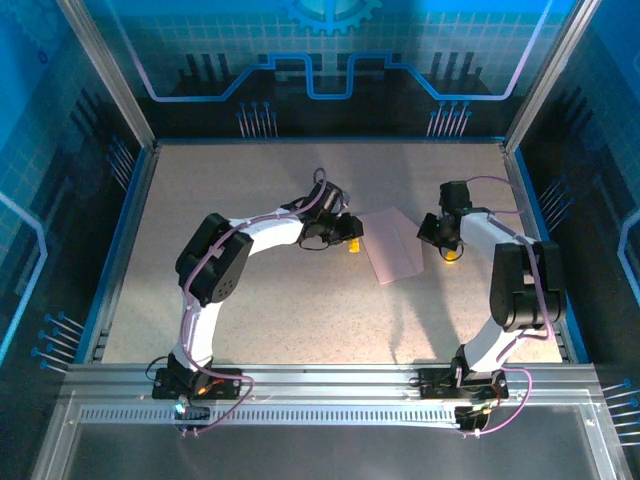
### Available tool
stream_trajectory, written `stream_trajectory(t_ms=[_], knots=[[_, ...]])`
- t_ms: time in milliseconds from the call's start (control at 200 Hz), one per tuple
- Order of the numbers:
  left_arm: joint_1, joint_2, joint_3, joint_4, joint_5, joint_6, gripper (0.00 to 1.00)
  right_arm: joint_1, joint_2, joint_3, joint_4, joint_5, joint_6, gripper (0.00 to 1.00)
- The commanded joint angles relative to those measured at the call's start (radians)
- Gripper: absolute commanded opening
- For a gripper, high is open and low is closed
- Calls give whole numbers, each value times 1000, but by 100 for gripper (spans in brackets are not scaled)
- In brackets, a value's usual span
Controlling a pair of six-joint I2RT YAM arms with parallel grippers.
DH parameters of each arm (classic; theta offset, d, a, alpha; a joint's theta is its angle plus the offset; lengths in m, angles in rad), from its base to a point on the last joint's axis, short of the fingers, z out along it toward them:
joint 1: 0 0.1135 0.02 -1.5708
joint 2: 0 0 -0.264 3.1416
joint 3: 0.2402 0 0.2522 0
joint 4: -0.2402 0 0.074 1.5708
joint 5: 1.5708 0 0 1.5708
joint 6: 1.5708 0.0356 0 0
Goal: Place the letter into the envelope and seal it
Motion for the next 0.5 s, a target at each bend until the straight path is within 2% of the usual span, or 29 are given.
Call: stream_trajectory(t_ms=[0, 290, 495], knots=[[-11, 35, 45, -11, -6, -7, 10, -18, 26, 35, 21, 11, -12, 0], [-13, 85, 64, 10, 2, -44, 8, -21, 71, 40, 63, -14, -23, 0], [-14, 113, 87, 7, 7, -47, 8, -19, 52, 13, 100, -76, -10, 0]])
